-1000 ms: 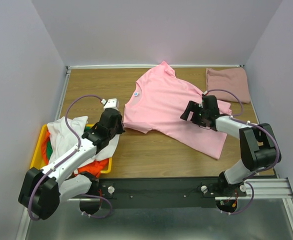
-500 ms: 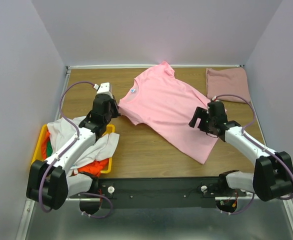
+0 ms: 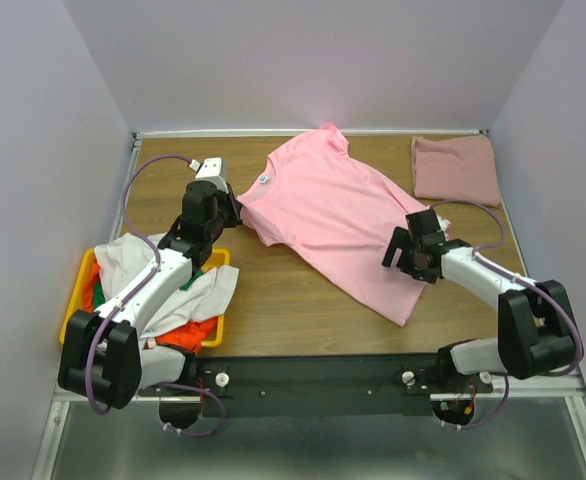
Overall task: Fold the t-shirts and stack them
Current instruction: Fold the tshirt
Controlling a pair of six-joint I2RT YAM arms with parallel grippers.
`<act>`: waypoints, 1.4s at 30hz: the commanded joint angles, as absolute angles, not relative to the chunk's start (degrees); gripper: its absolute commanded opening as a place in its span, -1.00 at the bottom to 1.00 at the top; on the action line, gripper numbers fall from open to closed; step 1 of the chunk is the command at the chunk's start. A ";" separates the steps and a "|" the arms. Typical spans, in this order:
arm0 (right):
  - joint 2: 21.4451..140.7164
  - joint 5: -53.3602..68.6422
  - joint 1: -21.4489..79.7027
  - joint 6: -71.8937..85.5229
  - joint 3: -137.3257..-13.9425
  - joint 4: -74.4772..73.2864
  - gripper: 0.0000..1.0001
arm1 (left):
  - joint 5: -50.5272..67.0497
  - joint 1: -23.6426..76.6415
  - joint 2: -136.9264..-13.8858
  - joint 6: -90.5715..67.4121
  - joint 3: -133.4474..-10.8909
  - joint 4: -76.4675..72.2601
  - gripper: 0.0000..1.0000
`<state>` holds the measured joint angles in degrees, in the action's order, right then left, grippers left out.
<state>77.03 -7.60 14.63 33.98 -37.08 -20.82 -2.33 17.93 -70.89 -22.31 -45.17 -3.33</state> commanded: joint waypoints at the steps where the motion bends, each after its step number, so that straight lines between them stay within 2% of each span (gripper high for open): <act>1: 82.25 -12.29 14.77 34.54 -38.49 -21.45 1.00 | -0.70 17.40 -70.22 -21.36 -44.30 -5.80 -1.00; 7: 84.91 -15.29 14.77 33.40 -44.20 -21.62 0.99 | -0.26 17.23 -69.96 -21.27 -44.56 -5.80 -1.00; 14: 75.07 -14.77 14.77 32.26 -44.65 -30.05 0.96 | 2.29 17.23 -68.64 -21.36 -44.47 -5.98 -1.00; 20: 68.21 -5.99 16.42 34.18 -42.98 -39.98 0.78 | 3.16 17.23 -68.55 -21.36 -44.38 -5.98 -1.00; 25: 69.43 -2.90 21.17 37.26 -45.35 -47.88 0.72 | 3.78 17.23 -68.29 -21.36 -44.47 -5.98 -1.00; 32: 66.36 -1.49 26.54 43.59 -41.84 -52.91 0.62 | 4.48 17.23 -67.76 -21.44 -44.47 -6.15 -1.00; 42: 63.55 -3.16 27.51 46.93 -35.68 -54.32 0.48 | 5.80 17.23 -67.50 -21.71 -44.03 -6.85 -1.00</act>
<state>65.01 -2.07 26.96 44.34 -36.03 -52.42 4.08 17.61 -69.19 -22.13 -45.08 -5.10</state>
